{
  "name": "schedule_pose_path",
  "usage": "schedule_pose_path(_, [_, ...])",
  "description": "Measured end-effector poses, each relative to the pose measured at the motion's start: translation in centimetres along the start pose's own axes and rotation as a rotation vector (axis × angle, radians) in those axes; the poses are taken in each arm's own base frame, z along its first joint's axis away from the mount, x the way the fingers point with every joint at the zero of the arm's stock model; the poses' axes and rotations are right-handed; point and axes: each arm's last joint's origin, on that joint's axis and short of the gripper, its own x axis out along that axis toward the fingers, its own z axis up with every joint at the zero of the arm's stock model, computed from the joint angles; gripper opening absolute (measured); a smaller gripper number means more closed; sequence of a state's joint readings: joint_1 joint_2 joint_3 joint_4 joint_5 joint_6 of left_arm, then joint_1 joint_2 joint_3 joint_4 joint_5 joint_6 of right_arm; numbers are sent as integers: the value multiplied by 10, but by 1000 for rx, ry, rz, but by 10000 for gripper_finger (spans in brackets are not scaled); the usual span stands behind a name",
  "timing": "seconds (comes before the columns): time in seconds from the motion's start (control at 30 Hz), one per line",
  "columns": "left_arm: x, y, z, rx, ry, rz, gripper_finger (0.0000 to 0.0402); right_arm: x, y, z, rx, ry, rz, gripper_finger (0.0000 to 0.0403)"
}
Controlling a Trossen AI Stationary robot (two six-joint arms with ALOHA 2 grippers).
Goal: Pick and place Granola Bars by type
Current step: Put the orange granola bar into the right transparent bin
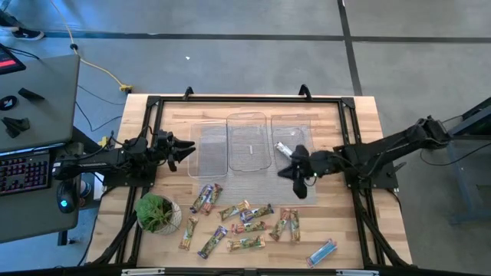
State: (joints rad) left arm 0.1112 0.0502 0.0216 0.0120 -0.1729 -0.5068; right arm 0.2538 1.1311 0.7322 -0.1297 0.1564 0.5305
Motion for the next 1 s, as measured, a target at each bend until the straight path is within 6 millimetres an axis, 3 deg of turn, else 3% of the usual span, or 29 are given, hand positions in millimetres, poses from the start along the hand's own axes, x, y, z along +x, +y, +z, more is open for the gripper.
schedule_pose_path(0.17, [0,0,0,0,-1,1,149,4,14,-19,50,129,44,72])
schedule_pose_path(0.37, [0,0,0,-40,-1,0,149,6,20,-54,394,400,-80,126])
schedule_pose_path(0.7, [0,0,0,-48,-1,0,149,31,43,-113,643,727,-213,171])
schedule_pose_path(1.0, [0,0,0,-48,4,-6,149,53,45,-118,822,695,-209,186])
